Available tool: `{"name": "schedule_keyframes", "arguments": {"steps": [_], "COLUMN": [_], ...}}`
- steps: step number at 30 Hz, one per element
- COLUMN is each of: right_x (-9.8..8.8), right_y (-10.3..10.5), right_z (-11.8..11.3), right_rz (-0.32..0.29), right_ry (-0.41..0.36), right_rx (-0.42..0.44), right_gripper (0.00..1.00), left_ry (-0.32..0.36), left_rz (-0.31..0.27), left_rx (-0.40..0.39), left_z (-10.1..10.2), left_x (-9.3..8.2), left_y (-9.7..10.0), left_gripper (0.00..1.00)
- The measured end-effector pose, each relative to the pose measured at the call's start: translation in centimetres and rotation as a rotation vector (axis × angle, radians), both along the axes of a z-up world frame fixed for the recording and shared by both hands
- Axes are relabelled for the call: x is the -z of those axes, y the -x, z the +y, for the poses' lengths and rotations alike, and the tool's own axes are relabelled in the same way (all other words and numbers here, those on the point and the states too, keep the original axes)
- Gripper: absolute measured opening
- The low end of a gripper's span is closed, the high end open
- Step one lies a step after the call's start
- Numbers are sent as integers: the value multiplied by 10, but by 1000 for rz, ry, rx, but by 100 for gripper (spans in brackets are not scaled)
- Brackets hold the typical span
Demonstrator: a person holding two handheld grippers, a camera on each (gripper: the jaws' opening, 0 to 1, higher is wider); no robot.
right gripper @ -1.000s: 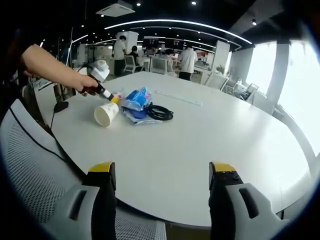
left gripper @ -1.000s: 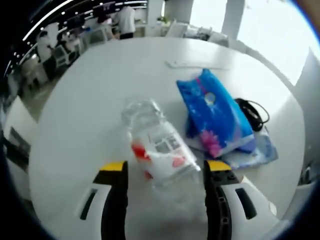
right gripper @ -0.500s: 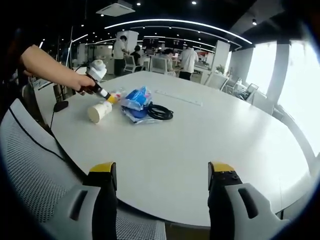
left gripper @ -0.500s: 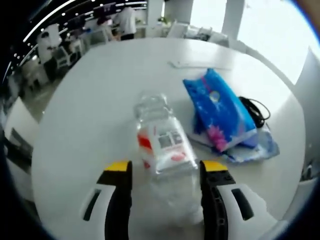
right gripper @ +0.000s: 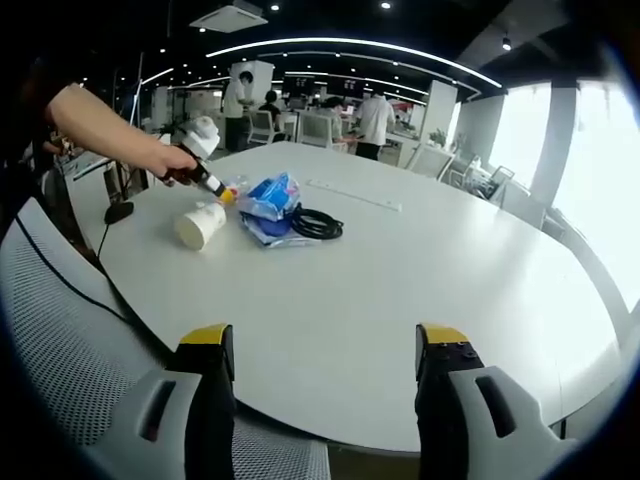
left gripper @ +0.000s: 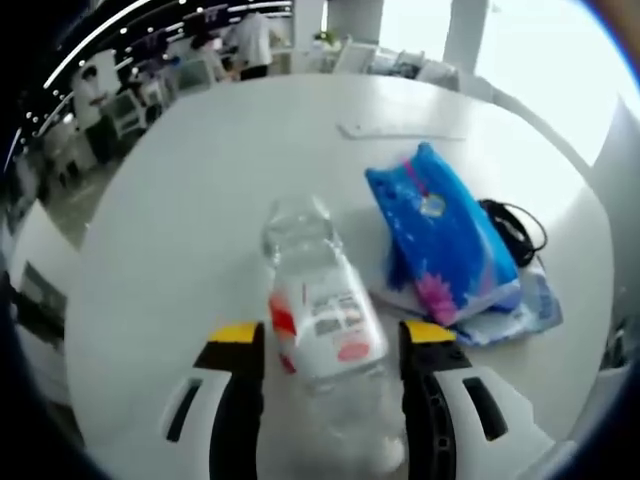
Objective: Arrange the tabletop items into an orderly group along one side of the table until the central work area is clear of visible clutter.
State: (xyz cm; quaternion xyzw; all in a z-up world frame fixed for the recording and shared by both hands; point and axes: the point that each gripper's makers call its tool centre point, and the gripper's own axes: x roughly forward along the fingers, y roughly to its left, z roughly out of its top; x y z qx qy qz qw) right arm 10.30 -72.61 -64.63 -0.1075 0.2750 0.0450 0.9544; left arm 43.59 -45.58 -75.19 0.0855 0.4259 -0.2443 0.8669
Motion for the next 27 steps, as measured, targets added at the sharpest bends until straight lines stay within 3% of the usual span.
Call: {"name": "schedule_keyframes", "arguments": {"steps": [11, 12, 13, 27], "right_x": [1, 1, 1, 1], "right_y": [0, 0, 0, 0], "right_z": [-1, -1, -1, -2], "right_rz": [4, 3, 3, 9], "right_ry": [-2, -1, -1, 2], "right_rx": [1, 2, 2, 1], "right_gripper": [72, 71, 71, 69], "left_ry": [-23, -57, -55, -70], "left_rz": [28, -4, 23, -1], "left_rx": [-6, 8, -2, -3], "left_z": [-2, 2, 1, 2], "left_x": [11, 10, 12, 11], "left_y": [0, -4, 1, -4], "left_gripper": [48, 47, 47, 45]}}
